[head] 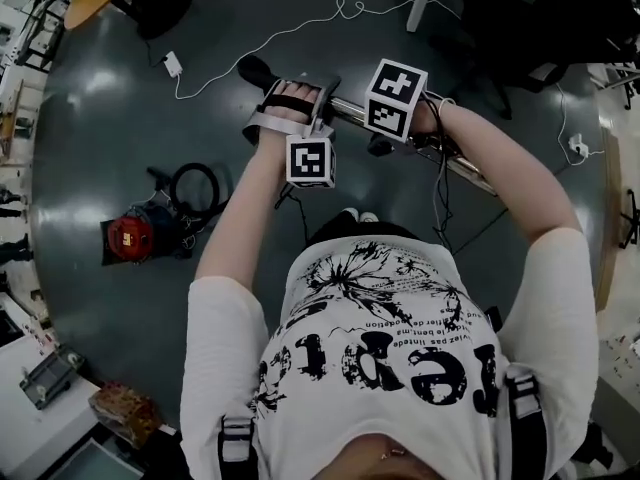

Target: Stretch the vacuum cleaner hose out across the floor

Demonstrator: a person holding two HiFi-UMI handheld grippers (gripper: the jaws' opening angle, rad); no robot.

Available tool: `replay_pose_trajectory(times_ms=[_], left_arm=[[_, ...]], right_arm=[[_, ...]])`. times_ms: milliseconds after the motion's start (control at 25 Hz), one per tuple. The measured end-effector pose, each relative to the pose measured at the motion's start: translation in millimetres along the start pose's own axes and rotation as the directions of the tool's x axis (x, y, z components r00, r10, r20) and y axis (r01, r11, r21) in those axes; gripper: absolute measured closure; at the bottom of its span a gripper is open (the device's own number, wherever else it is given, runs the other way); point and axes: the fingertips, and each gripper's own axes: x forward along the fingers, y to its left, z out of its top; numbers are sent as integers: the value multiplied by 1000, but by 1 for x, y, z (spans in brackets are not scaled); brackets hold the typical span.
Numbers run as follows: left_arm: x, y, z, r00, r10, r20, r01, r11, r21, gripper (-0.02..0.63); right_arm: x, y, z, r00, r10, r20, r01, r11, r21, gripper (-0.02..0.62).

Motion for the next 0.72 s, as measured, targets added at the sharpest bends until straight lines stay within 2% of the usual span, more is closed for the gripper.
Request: replay_pose_trajectory(times_ms=[40, 80, 160, 240, 280, 320, 360, 400, 440, 480, 520, 560, 600, 640, 720], left_arm=[[6, 0, 5, 1000, 0, 2, 0, 998, 61, 451], [11, 1, 7, 1000, 0, -1, 0, 995, 98, 483], [22, -1, 7, 999, -35, -28, 37, 994, 101, 485], [37, -10, 11, 992, -116, -59, 120, 990, 79, 485], [45, -17, 15, 984, -165, -67, 170, 983, 72, 485], [52, -25, 21, 973, -218, -74, 223, 973, 66, 486], [60, -32, 27, 960, -269, -79, 274, 960, 60, 486], [67, -37, 33, 946, -314, -81, 318, 947, 50, 486], [73, -39, 40, 933, -352, -79, 355, 934, 37, 486], [77, -38, 49, 920, -384, -75, 387, 922, 22, 486], [81, -35, 58, 907, -415, -69, 417, 909, 9, 486], [84, -29, 68, 892, -448, -62, 449, 894, 0, 486], [87, -22, 78, 874, -484, -53, 484, 875, -3, 486], [90, -17, 89, 851, -523, -42, 524, 852, 1, 486], [94, -8, 113, 794, -608, -14, 608, 794, 17, 486]], right_arm=[[-3, -1, -1, 1000, 5, 0, -5, 1000, 16, 528], [-5, -3, -2, 1000, 9, -2, -9, 999, 32, 528], [-7, -7, -4, 1000, 16, -13, -15, 998, 62, 528], [-7, -16, -14, 999, 2, -41, 1, 997, 81, 528], [-7, -24, -21, 998, -34, -57, 38, 996, 77, 528], [-9, -34, -27, 992, -103, -67, 107, 993, 57, 528], [-14, -48, -32, 976, -212, -58, 213, 977, 15, 525], [-24, -63, -32, 937, -348, -21, 347, 936, -53, 472], [-37, -77, -31, 872, -488, 38, 488, 861, -139, 416], [-52, -87, -32, 784, -612, 105, 618, 752, -229, 375], [-68, -93, -38, 683, -712, 160, 720, 621, -309, 357], [-85, -97, -48, 585, -787, 196, 787, 493, -370, 357], [-101, -98, -61, 501, -839, 214, 826, 389, -409, 357], [-116, -97, -75, 433, -874, 221, 849, 313, -427, 357], [-144, -94, -104, 319, -920, 226, 877, 196, -439, 357]])
